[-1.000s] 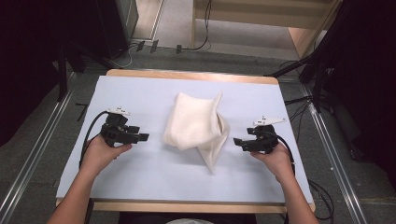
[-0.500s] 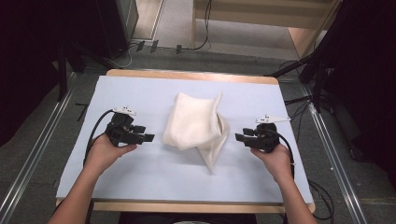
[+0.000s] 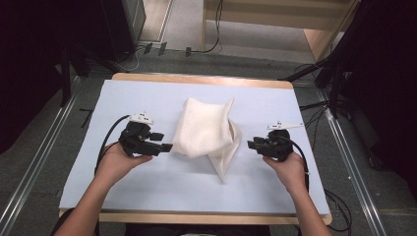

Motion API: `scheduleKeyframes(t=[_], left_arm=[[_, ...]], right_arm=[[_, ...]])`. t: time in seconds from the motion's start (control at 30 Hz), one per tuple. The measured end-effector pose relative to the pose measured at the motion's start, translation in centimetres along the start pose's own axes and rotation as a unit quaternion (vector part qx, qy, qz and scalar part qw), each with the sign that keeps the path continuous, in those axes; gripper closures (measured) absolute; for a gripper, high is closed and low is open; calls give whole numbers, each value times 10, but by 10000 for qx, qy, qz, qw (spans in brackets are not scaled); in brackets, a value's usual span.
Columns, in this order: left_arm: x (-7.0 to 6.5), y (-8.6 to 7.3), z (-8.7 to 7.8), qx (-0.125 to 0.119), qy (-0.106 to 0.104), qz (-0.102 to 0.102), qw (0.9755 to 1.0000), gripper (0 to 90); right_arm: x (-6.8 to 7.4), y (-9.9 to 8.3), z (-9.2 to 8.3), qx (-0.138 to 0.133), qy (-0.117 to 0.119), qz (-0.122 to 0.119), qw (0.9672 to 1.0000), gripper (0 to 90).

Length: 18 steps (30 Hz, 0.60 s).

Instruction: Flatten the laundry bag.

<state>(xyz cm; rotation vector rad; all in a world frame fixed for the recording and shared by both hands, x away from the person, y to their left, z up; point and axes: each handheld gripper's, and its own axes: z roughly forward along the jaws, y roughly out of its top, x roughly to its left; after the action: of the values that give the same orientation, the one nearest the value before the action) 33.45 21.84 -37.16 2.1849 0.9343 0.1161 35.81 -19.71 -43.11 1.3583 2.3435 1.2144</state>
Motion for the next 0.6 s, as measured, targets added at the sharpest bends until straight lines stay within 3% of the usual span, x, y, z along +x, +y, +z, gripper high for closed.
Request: scheduleKeyframes(t=[0.17, 0.43, 0.6], left_arm=[[-14, 8, 8, -26, -86, 195, 9998, 391], [-28, 18, 22, -119, -317, 260, 9991, 279], [-38, 24, 37, 61, -368, 326, 9988, 254]], right_arm=[[3, 1, 5, 86, 38, -32, 10000, 643], [11, 1, 10, 183, 37, -116, 9998, 602], [14, 1, 11, 146, 42, -116, 9998, 576]])
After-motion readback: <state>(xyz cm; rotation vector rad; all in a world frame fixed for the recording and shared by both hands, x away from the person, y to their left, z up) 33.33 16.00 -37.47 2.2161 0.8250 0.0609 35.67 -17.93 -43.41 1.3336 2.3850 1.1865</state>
